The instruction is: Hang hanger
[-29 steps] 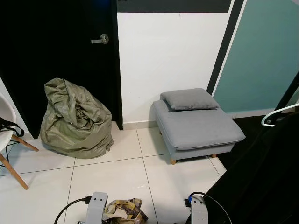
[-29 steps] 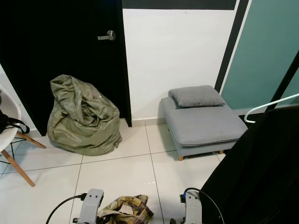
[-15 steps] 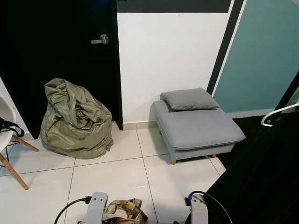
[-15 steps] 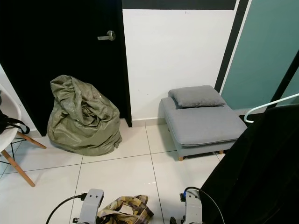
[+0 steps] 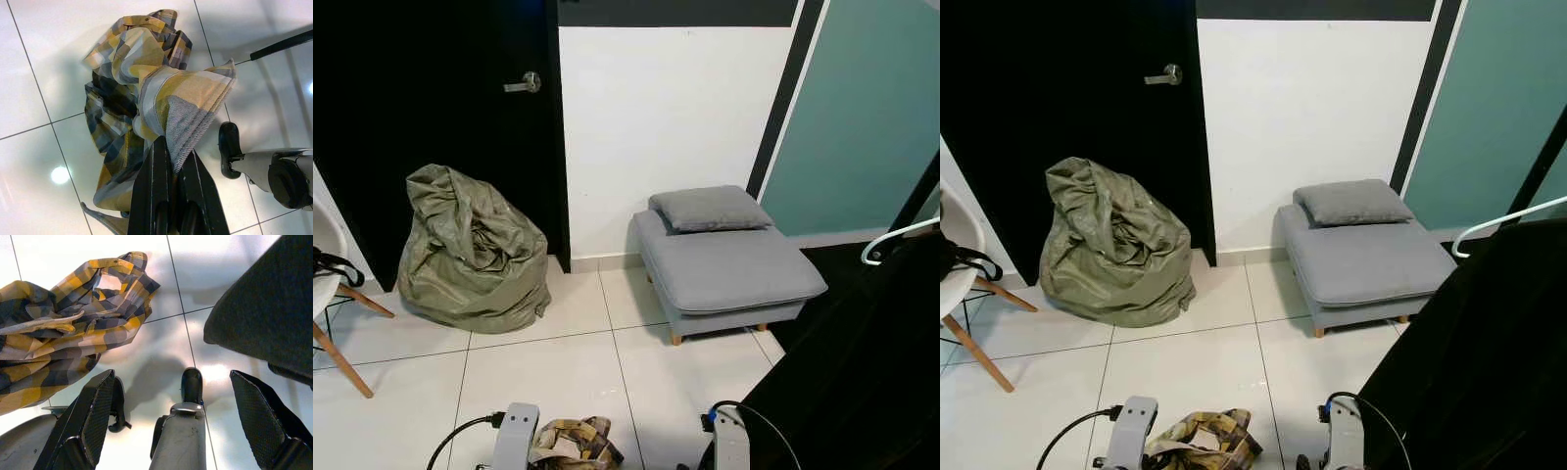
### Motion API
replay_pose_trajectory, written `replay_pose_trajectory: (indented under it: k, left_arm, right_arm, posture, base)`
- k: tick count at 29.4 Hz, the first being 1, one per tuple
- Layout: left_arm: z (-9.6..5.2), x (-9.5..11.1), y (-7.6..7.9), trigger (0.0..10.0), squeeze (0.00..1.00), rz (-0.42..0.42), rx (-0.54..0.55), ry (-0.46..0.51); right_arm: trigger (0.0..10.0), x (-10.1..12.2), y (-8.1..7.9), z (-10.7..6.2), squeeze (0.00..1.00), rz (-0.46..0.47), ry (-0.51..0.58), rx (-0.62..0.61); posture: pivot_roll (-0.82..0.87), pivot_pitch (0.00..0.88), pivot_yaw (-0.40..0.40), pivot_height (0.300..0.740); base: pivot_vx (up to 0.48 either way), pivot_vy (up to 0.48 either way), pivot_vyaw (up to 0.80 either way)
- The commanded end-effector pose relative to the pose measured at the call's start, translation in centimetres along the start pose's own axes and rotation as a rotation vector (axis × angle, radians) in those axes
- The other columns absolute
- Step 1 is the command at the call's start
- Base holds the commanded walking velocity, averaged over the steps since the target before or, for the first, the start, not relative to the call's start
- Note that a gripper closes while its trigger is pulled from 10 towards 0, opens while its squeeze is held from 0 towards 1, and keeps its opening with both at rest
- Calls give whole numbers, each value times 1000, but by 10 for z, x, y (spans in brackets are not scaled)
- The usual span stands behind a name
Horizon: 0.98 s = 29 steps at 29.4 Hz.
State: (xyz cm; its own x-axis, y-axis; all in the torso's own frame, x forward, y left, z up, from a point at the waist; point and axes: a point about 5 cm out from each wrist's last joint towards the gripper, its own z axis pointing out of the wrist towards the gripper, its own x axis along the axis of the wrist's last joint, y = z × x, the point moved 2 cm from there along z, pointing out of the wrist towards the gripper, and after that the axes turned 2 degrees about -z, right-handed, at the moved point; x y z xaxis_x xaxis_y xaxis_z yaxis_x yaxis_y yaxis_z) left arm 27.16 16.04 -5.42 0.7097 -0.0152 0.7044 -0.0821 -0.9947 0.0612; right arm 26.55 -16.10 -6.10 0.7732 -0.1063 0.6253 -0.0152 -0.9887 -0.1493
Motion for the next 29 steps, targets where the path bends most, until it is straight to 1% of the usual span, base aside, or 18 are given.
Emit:
replay_pose_trajectory:
  k: [1,11,29]
  left_arm:
    - [0,-5,0,10000,0,-3,-4,-26]
    - [0,-4,1,10000,0,-9,-3,-25]
    - [0,-4,-1,10000,0,-9,-4,-26]
  right_arm:
    - [10000,-6,1,0,0,27,-7,1]
    - [10000,-5,1,-1,0,-1,-3,-2]
    - [10000,-6,-1,0,0,-3,-7,3]
  posture:
    - [71,95,-4,740]
    - [71,95,-7,740]
    - [71,97,-6,740]
  base:
    - [0,0,0]
    - [0,0,0]
    - [0,0,0]
